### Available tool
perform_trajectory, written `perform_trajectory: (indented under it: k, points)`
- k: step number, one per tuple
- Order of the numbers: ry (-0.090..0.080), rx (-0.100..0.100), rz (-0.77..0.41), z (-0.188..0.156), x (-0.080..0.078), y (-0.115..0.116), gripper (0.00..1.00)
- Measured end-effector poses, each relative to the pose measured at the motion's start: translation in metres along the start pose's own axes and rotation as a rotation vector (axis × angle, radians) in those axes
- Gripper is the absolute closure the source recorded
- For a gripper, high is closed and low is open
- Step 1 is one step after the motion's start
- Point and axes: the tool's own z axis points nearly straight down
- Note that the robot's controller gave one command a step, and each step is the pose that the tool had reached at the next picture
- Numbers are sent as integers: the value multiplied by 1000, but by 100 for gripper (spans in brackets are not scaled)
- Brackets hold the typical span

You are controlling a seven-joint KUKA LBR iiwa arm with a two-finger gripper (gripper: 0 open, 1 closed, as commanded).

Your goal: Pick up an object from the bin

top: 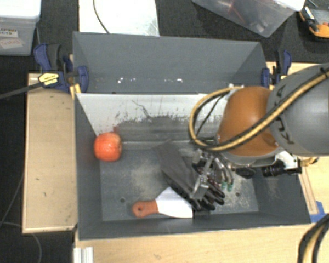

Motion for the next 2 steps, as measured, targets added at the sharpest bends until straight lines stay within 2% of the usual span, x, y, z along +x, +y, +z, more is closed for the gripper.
perform_trajectory:
  k: [1,2]
  points:
    - [1,0,-97,59,-17,-6,0]
    - [-17,-6,250,63,15,-2,0]
